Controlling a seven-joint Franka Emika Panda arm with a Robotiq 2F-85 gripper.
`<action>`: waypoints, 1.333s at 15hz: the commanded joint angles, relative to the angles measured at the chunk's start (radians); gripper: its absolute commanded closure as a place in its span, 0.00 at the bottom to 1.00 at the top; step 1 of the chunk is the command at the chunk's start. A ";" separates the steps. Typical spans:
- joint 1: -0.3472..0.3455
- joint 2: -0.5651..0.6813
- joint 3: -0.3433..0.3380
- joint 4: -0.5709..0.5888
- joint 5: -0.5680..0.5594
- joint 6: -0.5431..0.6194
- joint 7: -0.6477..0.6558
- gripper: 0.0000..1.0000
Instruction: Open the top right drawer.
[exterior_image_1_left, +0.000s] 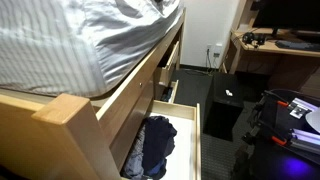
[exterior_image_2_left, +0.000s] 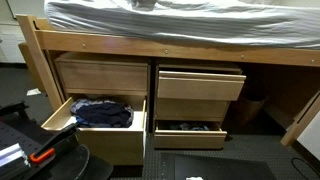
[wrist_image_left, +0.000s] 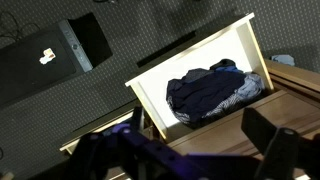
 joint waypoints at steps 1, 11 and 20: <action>-0.003 0.000 0.002 0.002 0.001 -0.003 -0.001 0.00; -0.017 -0.007 0.016 -0.008 -0.023 0.036 0.027 0.00; -0.200 0.265 -0.237 0.547 0.014 -0.196 0.099 0.00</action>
